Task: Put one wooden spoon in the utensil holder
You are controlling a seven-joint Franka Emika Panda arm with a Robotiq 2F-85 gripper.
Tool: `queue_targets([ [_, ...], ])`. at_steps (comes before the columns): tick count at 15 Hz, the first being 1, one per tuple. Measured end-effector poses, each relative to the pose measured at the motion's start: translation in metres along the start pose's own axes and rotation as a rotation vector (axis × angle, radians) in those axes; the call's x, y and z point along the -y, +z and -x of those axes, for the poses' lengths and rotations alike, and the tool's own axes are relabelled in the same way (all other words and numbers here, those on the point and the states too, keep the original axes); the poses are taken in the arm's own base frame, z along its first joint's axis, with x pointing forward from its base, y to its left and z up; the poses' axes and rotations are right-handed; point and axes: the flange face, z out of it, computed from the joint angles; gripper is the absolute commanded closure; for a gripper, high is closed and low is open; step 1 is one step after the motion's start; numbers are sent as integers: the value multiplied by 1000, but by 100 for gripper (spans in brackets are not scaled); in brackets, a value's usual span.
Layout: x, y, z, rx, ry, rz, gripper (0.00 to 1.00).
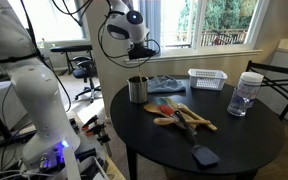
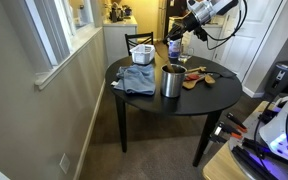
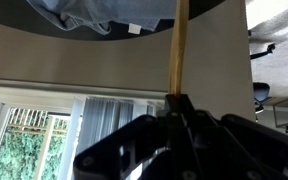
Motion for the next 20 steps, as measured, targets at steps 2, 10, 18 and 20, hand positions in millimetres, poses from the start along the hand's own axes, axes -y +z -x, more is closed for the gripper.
queue_targets([
  [2,3,1,5,14,-4,-7,96],
  [10,12,5,28,139,-33,-47,31],
  [18,-1,-10,32,189,-27,1,0],
  [20,-5,-14,33,202,-17,22,0],
])
